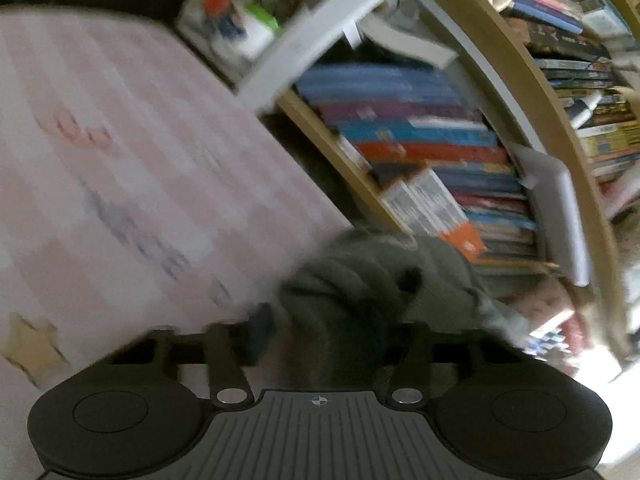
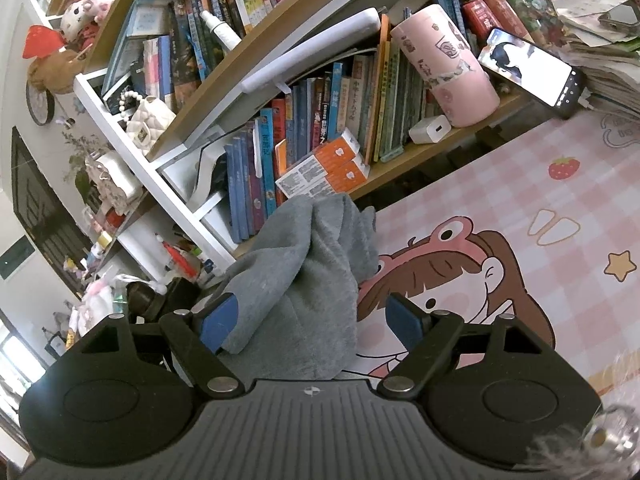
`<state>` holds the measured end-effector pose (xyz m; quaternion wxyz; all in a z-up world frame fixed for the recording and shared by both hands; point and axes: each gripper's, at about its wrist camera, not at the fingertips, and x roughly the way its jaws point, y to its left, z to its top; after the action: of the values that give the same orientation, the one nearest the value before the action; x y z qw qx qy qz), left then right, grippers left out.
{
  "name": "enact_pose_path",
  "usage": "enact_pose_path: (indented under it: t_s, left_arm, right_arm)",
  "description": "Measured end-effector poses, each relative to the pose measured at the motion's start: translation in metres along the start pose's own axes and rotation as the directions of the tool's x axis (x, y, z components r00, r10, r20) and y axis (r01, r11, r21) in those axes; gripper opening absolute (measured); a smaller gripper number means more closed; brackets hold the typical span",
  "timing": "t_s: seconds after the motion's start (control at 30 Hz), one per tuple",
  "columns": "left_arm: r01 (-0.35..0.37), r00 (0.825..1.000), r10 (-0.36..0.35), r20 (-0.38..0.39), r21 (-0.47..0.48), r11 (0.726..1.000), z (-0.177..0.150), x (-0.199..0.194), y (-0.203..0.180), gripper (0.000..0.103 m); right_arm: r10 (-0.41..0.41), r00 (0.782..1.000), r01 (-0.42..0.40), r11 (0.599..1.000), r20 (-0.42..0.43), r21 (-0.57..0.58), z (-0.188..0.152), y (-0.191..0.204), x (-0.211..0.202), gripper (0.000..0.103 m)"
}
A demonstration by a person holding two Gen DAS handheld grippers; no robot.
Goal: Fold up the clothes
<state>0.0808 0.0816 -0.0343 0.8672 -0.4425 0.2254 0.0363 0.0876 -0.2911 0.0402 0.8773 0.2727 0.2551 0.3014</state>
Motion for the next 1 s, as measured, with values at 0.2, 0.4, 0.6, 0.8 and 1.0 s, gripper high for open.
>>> enact_pose_path:
  t_s: [0.2, 0.4, 0.6, 0.8, 1.0]
  left_arm:
    - [0.108, 0.992, -0.101, 0.078, -0.09, 0.99, 0.007, -0.017, 0.008, 0.003]
    - [0.068, 0.922, -0.095, 0.377, 0.084, 0.994, 0.063, -0.076, -0.025, 0.002]
    - [0.097, 0.803, -0.266, 0.533, 0.324, 0.941, 0.088, -0.136, -0.091, 0.002]
    - [0.284, 0.884, -0.411, 0.223, 0.442, 0.851, 0.015, -0.118, -0.124, 0.003]
    - [0.359, 0.933, -0.317, -0.17, 0.488, 0.796, -0.079, -0.063, -0.13, 0.003]
  right_arm:
    - [-0.005, 1.0, 0.005, 1.0, 0.001, -0.012, 0.0, 0.001, 0.0, 0.08]
    - [-0.002, 1.0, 0.002, 1.0, 0.017, -0.015, 0.001, 0.002, -0.003, 0.08]
    - [0.001, 0.999, 0.001, 0.999, 0.036, -0.032, 0.002, 0.005, -0.006, 0.08]
    - [-0.035, 0.994, 0.038, 0.999, 0.102, -0.024, 0.007, 0.0, -0.014, 0.08]
    - [-0.093, 0.972, 0.09, 0.996, 0.214, 0.026, 0.014, -0.011, -0.029, 0.08]
